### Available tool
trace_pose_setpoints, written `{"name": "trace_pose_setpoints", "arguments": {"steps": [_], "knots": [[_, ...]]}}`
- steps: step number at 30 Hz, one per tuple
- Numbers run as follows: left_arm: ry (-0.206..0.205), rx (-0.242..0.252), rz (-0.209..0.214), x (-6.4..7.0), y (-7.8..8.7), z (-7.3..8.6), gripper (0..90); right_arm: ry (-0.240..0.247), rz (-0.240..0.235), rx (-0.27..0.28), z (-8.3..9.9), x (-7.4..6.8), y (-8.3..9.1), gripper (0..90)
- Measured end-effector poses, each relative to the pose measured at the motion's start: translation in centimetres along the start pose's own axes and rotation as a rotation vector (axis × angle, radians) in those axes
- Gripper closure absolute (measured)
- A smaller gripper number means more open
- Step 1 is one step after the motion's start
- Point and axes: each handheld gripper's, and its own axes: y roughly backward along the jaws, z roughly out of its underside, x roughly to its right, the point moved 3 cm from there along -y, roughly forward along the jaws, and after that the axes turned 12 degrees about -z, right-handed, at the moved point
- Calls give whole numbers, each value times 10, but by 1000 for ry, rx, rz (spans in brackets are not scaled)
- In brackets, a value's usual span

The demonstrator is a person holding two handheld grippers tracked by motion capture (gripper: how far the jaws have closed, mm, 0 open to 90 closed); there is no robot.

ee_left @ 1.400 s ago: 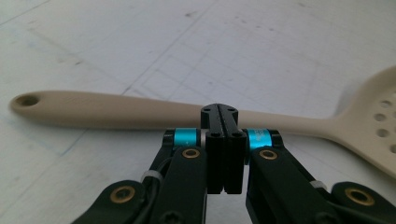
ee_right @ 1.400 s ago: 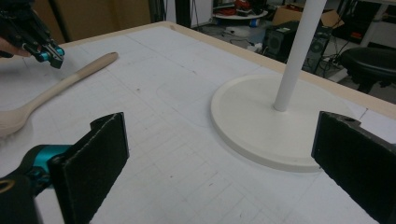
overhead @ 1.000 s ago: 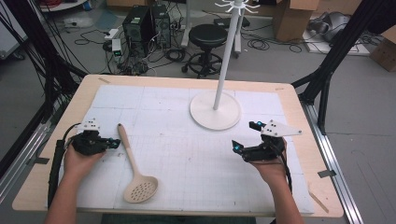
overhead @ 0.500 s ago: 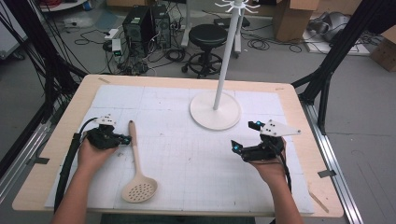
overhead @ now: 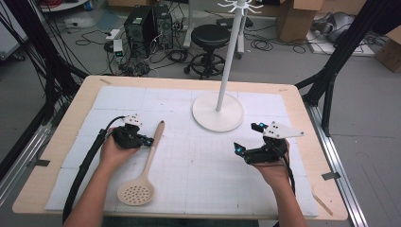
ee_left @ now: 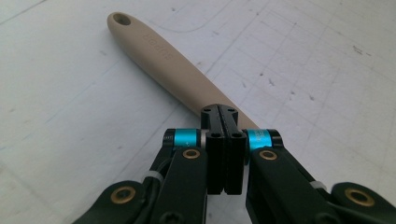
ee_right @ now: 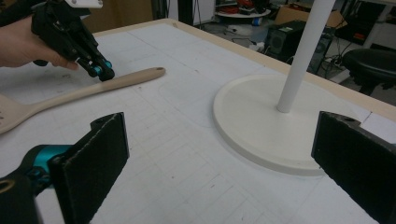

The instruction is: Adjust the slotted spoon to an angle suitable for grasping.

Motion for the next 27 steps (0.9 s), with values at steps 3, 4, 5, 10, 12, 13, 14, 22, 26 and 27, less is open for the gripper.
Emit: {"name": "trace_pose_setpoints", "arguments": {"steps": [3, 4, 5, 10, 12, 13, 14, 22, 26, 27], "knots": [[-24, -12, 18, 6, -3, -5, 897, -3, -3, -2, 0, -1, 0, 25], [-24, -12, 18, 6, -3, -5, 897, -3, -3, -2, 0, -1, 0, 25], [-30, -12, 16, 8, -4, -6, 897, -1, -1, -3, 0, -1, -1, 25], [-50, 0, 22, 11, 6, -7, 897, 2, -3, 0, 0, 0, -1, 25], [-52, 12, 29, 14, 9, -8, 897, -5, -2, -2, 0, 0, -1, 25], [-71, 26, 47, 19, 16, -9, 897, 2, -2, -1, 0, 0, -1, 25], [-71, 26, 47, 19, 16, -9, 897, 2, -2, -1, 0, 0, -1, 25], [-114, 29, 173, 49, 20, 1, 897, 0, -3, -5, 0, -1, -1, 25], [-142, -37, 176, 52, 13, 10, 897, 3, -6, -8, 0, -2, -3, 25], [-129, -32, 181, 51, 13, 10, 897, 3, -6, -10, 0, -2, -3, 25]]}}
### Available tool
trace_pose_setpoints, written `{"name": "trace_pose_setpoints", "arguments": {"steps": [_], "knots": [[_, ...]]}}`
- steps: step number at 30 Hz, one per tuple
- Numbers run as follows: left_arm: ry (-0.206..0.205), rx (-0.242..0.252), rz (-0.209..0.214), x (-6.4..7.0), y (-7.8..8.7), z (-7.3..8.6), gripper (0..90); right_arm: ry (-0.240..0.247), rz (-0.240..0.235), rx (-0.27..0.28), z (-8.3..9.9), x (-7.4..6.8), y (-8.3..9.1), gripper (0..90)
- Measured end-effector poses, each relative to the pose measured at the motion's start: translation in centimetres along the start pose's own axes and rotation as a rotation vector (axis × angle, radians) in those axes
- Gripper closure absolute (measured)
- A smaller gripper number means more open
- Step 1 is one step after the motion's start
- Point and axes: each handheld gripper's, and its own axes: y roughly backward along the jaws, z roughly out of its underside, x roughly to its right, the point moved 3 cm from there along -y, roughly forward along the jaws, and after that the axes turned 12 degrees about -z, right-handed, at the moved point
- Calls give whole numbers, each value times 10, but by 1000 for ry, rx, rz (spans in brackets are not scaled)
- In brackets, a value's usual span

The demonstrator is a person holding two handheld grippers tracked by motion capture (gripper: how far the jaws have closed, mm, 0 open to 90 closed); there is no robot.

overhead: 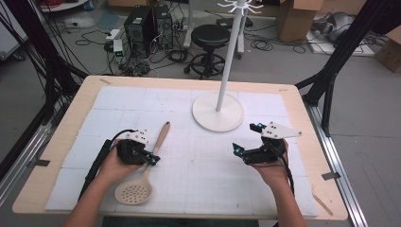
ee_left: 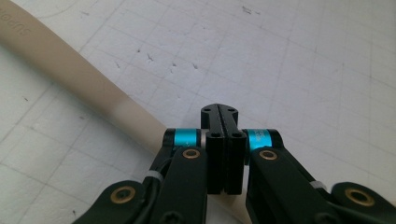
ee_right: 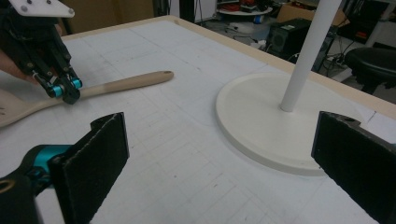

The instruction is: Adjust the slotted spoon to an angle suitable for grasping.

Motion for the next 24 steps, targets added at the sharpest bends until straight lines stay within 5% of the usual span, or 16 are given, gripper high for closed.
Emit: {"name": "trace_pose_setpoints", "arguments": {"steps": [11, 15, 18, 22, 24], "knots": [[-2, -11, -73, -14, 9, -4, 897, -3, 0, 2, 1, 2, 0, 25], [35, 24, -125, -25, 15, -8, 894, -4, -3, 3, 1, 1, -1, 25], [104, 25, -179, -38, 15, -9, 881, -6, -2, 3, 1, 2, 0, 25], [141, 16, -207, -41, 10, -10, 774, -7, -3, 3, 1, 2, 0, 25], [165, 2, -268, -44, 6, -12, 685, -5, -1, 6, 1, 3, 1, 25]]}}
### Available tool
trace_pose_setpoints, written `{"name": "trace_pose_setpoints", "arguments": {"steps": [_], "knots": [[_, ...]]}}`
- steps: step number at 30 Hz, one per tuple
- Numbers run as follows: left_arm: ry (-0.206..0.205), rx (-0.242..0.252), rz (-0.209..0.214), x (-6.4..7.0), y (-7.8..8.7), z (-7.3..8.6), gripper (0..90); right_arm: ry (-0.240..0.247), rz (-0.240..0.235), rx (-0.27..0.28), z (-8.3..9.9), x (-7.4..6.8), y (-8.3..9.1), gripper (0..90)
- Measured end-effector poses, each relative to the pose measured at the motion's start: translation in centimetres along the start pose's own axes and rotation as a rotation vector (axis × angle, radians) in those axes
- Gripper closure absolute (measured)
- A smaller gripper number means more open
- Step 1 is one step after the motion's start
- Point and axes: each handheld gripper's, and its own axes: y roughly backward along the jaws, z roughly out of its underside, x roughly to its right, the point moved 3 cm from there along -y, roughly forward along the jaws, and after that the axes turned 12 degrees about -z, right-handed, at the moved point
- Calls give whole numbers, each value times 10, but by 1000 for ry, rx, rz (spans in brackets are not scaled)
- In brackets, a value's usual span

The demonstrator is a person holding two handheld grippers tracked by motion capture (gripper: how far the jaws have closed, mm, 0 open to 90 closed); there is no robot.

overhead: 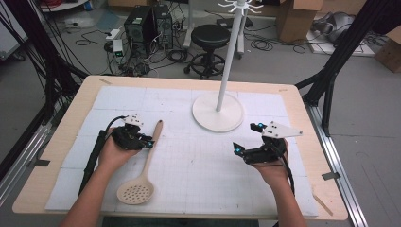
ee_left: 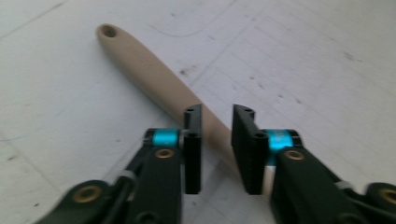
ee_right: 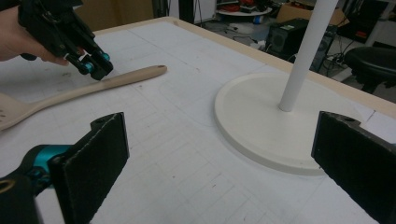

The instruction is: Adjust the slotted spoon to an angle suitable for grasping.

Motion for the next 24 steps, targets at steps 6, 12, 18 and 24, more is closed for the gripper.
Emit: {"name": "trace_pose_setpoints", "arguments": {"steps": [6, 12, 18, 24], "knots": [[79, -71, -40, 0, -11, -4, 458, -2, 2, 6, 0, 0, 1, 25], [12, -138, -101, 11, -20, -4, 395, -3, 3, 7, 0, 0, 2, 25], [-37, -160, -126, 18, -20, -8, 465, 1, 4, 3, 0, 0, 1, 25], [-83, -193, -117, 20, -20, -13, 505, 4, 4, 4, -1, 0, 1, 25]]}}
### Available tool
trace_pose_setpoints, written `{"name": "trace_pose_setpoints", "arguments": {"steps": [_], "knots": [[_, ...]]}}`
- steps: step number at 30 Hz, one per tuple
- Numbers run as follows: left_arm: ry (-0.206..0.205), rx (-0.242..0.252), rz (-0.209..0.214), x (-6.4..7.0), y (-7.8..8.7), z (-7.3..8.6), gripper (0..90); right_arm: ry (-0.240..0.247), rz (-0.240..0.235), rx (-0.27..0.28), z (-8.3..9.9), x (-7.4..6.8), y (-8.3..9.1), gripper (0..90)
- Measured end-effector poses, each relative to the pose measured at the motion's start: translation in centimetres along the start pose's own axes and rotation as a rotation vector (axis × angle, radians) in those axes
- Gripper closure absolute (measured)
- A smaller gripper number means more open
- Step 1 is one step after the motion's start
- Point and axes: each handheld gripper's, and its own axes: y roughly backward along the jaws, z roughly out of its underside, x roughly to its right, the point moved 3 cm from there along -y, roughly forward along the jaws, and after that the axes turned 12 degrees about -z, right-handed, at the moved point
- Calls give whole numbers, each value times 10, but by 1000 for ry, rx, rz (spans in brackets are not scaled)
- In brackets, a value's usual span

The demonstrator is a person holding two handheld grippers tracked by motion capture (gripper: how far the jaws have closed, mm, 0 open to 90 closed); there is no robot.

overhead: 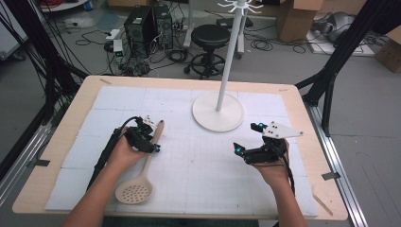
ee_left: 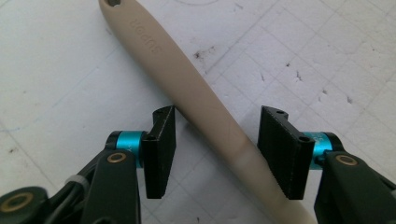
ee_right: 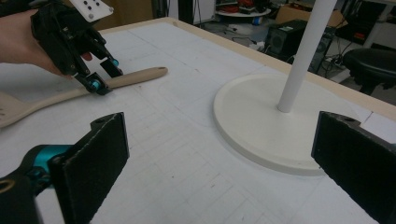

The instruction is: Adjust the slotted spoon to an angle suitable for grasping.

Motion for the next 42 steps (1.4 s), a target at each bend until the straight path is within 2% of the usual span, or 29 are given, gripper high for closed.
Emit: {"name": "trace_pose_setpoints", "arguments": {"steps": [1, 2, 3, 5, 7, 8, 9, 12, 21, 22, 23, 26, 33, 35, 37, 38, 40, 42], "knots": [[0, 0, 0, 0, 0, 0, 524, 0, 0, 0, 0, 0, 0, 25], [-20, -5, 16, 1, 1, -1, 549, -4, 1, 1, 0, 0, 0, 25], [-20, -5, 16, 1, 1, -1, 570, -4, 1, 1, 0, 0, 0, 25], [-45, -11, 19, 3, 1, -2, 587, -4, -1, 1, 0, 0, 0, 25], [-80, -27, 13, 4, 2, -4, 594, -5, 1, 1, 0, 0, 1, 25], [-120, -47, 29, 6, 3, -6, 621, 0, 2, 4, 0, 1, 1, 25], [-140, -57, 31, 7, 4, -7, 639, -2, 1, 5, 0, 1, 1, 25], [-170, -64, 32, 9, 5, -7, 669, -3, 0, 6, 0, 1, 2, 25], [-144, -82, 43, 10, 6, -7, 696, -2, 0, 7, -1, 0, 2, 25], [-149, -83, 48, 10, 6, -7, 714, 0, 4, 6, -1, 0, 2, 25], [-182, -81, 45, 11, 7, -6, 734, 4, 5, 7, -1, 1, 2, 25], [-207, -82, 32, 12, 8, -5, 735, -3, 1, 5, 0, 0, 1, 25], [-210, -79, 33, 12, 8, -5, 731, -2, 1, 4, -1, 0, 2, 25], [-207, -77, 27, 12, 8, -5, 727, -2, 0, 6, -1, 0, 2, 25], [-200, -75, 40, 12, 9, -5, 715, -1, -1, 6, -1, 0, 2, 25], [-179, -48, 59, 11, 12, -7, 702, -1, 0, 6, -1, 0, 2, 25], [-165, -16, 64, 10, 17, -9, 652, 0, 2, 7, -1, 0, 2, 25], [-155, -9, 69, 9, 19, -10, 628, -2, 2, 8, -1, 0, 3, 25]]}}
